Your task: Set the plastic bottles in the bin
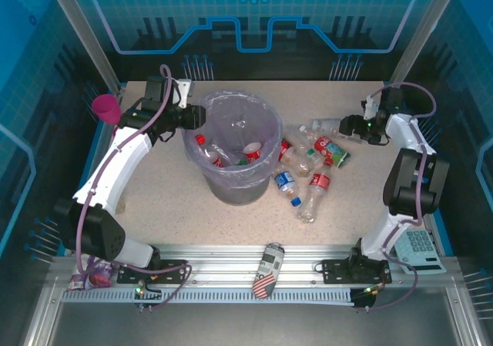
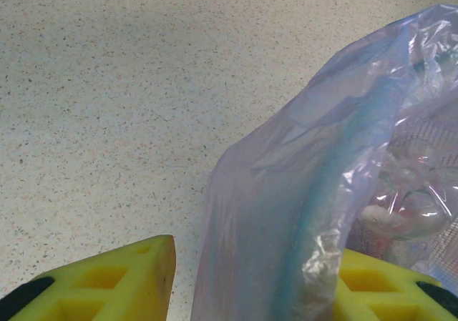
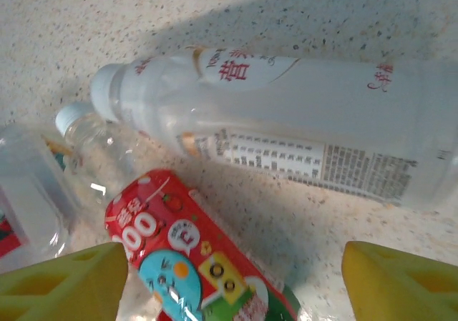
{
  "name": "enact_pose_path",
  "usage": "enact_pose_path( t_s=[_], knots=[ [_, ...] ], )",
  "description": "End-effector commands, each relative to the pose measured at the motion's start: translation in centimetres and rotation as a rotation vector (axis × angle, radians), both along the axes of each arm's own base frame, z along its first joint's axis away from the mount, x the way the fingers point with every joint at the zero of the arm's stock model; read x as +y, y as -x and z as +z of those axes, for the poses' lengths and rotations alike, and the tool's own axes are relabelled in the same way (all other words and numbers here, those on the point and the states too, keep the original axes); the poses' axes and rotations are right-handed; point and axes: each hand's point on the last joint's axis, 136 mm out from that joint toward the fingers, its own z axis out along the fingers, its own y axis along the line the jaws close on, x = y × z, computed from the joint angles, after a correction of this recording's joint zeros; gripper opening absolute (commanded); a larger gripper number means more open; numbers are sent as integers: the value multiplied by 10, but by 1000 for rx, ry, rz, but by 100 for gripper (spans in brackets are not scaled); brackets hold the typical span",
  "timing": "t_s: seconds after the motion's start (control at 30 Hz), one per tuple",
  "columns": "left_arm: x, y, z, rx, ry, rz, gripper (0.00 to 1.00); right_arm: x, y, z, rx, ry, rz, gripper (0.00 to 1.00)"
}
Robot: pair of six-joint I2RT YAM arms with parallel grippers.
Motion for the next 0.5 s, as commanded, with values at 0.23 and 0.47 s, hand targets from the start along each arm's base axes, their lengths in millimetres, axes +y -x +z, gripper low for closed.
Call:
enact_pose_path(
  t_s=[0.23, 0.47],
  knots=[
    [9, 21, -80, 249, -110, 1, 47, -5, -29, 22, -103, 494, 409, 100],
    [10, 21, -82, 253, -121, 3, 47, 3, -51, 11, -116, 551, 740, 100]
  ],
)
